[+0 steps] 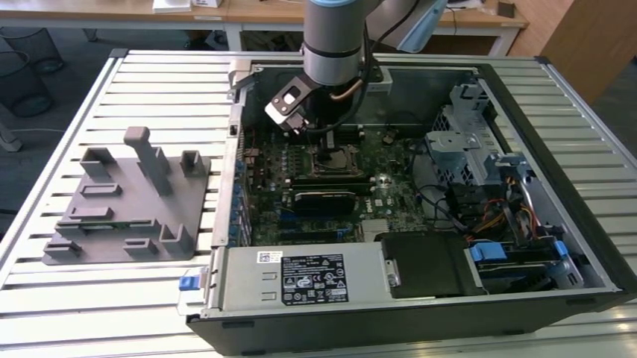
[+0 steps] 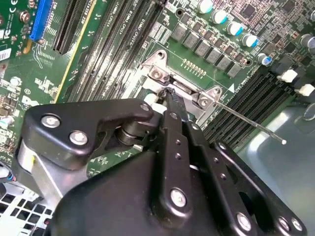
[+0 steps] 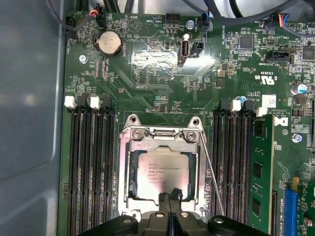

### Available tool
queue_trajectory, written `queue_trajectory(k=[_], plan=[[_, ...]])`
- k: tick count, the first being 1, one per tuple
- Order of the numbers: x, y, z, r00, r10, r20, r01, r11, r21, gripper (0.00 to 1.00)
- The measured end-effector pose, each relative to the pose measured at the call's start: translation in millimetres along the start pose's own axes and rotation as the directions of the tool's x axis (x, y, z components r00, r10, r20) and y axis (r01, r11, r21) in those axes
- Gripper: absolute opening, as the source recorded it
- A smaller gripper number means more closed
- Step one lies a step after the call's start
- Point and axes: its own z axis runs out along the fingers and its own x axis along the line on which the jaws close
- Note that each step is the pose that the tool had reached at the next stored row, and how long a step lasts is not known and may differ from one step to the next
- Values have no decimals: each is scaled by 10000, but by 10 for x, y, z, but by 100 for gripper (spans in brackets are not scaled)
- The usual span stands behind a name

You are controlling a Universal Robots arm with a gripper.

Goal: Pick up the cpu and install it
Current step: 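Close the cpu cover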

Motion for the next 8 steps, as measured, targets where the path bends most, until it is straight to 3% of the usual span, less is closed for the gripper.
queue_trajectory(k=[8], plan=[[0,1,-39,10000,0,-1,0,10000,-38,11]])
